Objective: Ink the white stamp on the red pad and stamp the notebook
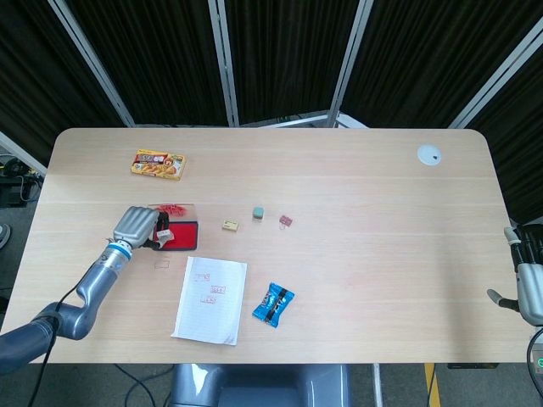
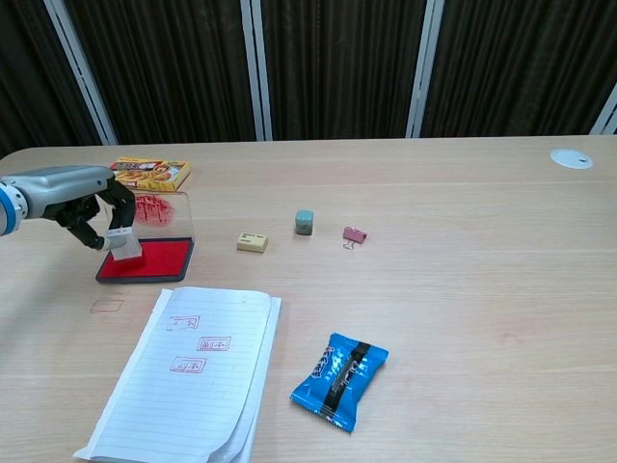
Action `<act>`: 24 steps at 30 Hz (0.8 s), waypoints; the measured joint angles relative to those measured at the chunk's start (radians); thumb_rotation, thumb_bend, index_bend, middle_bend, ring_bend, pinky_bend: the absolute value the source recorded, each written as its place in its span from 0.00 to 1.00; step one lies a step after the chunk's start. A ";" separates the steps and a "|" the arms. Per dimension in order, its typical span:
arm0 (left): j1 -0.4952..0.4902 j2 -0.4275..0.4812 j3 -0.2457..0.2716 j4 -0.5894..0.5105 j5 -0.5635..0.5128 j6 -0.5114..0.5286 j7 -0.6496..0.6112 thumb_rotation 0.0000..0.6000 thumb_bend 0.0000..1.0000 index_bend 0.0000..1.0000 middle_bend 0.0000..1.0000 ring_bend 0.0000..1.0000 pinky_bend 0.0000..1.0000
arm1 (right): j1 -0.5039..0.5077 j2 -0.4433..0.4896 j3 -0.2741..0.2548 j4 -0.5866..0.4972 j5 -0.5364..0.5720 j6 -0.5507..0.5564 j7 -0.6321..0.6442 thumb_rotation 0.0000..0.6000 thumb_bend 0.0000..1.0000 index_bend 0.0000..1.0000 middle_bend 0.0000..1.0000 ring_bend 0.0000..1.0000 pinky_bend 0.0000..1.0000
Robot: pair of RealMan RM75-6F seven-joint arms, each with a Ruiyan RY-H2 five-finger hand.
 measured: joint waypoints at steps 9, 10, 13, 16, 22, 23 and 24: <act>0.004 -0.028 0.014 0.042 0.002 -0.004 -0.006 1.00 0.40 0.58 0.56 0.86 0.88 | 0.000 0.000 0.002 0.005 0.006 -0.003 0.004 1.00 0.00 0.00 0.00 0.00 0.00; 0.005 -0.031 0.016 0.047 0.002 -0.005 -0.007 1.00 0.40 0.58 0.56 0.86 0.88 | 0.001 0.000 0.002 0.005 0.006 -0.004 0.005 1.00 0.00 0.00 0.00 0.00 0.00; 0.008 -0.042 0.020 0.061 0.004 -0.006 -0.015 1.00 0.40 0.58 0.56 0.86 0.88 | 0.000 0.000 0.002 0.005 0.005 -0.004 0.006 1.00 0.00 0.00 0.00 0.00 0.00; 0.010 -0.044 0.021 0.064 0.009 -0.002 -0.023 1.00 0.40 0.58 0.56 0.86 0.88 | 0.000 0.000 0.001 0.005 0.006 -0.005 0.007 1.00 0.00 0.00 0.00 0.00 0.00; 0.013 -0.035 0.020 0.054 0.017 0.012 -0.032 1.00 0.40 0.58 0.56 0.86 0.88 | -0.001 0.001 0.000 0.003 0.005 -0.004 0.006 1.00 0.00 0.00 0.00 0.00 0.00; 0.014 -0.030 0.020 0.048 0.019 0.016 -0.034 1.00 0.40 0.58 0.56 0.86 0.88 | -0.001 0.001 0.000 0.003 0.005 -0.004 0.006 1.00 0.00 0.00 0.00 0.00 0.00; 0.015 -0.026 0.020 0.043 0.020 0.019 -0.035 1.00 0.40 0.58 0.56 0.86 0.88 | -0.001 0.000 0.000 0.003 0.005 -0.005 0.007 1.00 0.00 0.00 0.00 0.00 0.00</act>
